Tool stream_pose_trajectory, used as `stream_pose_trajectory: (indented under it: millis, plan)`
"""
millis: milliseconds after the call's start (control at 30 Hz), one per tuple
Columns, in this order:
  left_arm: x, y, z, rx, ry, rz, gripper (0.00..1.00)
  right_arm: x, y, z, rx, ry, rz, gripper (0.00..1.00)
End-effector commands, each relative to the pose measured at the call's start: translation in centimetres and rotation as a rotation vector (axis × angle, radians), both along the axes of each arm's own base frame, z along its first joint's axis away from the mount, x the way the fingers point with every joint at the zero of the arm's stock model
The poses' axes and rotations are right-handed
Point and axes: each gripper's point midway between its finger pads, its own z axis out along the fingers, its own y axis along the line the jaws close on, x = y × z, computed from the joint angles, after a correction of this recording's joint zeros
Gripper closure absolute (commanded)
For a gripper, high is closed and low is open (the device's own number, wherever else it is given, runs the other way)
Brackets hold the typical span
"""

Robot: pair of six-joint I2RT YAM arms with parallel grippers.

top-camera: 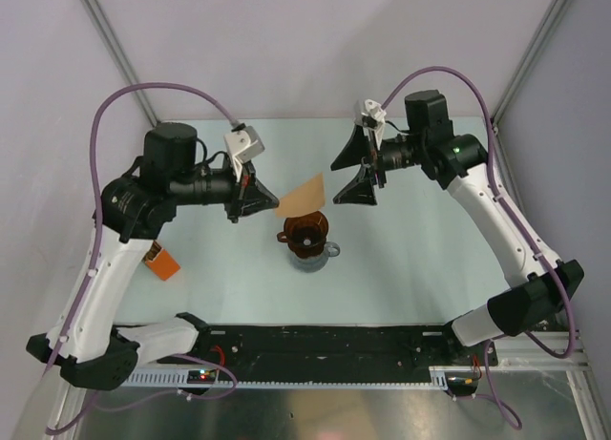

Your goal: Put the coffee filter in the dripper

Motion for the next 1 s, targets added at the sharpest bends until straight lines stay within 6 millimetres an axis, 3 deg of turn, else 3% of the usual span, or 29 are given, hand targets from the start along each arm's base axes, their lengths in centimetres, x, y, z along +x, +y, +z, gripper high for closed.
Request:
stream_pose_trajectory:
  millis: [0,167,233,333,400,433,467,533,600,667,733,800,967]
  plan:
    - [-1.1,-0.9,1.0,0.006,-0.089,-0.100,1.00,-3.2,1.0,3.3,0.085,-0.101,0.136,0.01]
    - [-1.4,-1.5,0.7,0.040,-0.149,-0.150,1.00,-5.3,2.5,2.1,0.067,-0.158,0.238,0.02]
    - [-1.5,-1.6,0.5,0.051,-0.162,-0.162,1.00,-5.9,2.8,1.6,0.048,-0.194,0.284,0.10]
    - [-1.1,-1.7,0.4,0.068,-0.179,-0.156,1.00,-6.9,2.8,0.7,-0.007,-0.217,0.340,0.38]
    - [-0.6,-1.5,0.5,0.084,-0.201,-0.141,1.00,-7.0,2.8,0.0,-0.036,-0.207,0.361,0.64]
    - [-0.3,-1.5,0.5,0.091,-0.211,-0.132,1.00,-7.1,2.9,0.1,-0.038,-0.198,0.362,0.82]
    - [0.0,-1.3,0.7,0.098,-0.227,-0.119,1.00,-6.9,2.9,0.3,-0.039,-0.184,0.357,0.91]
    - [0.6,-0.9,1.6,0.104,-0.261,-0.079,0.82,-6.0,3.3,1.4,-0.010,-0.153,0.314,0.98]
    - [1.3,-0.1,2.6,0.104,-0.290,-0.023,0.41,-4.2,3.7,3.4,0.047,-0.106,0.240,0.99]
    - [2.3,1.1,4.0,0.084,-0.327,0.066,0.13,-2.2,3.6,5.7,0.118,-0.056,0.169,1.00]
    - [3.1,2.4,5.6,0.023,-0.357,0.153,0.03,-0.9,3.2,8.1,0.192,-0.040,0.118,1.00]
    - [3.8,3.5,6.2,-0.024,-0.370,0.223,0.01,-0.1,2.8,10.6,0.275,-0.052,0.078,1.00]
    - [5.2,3.2,5.9,-0.150,-0.362,0.298,0.00,-0.2,2.2,14.9,0.420,-0.044,0.047,1.00]
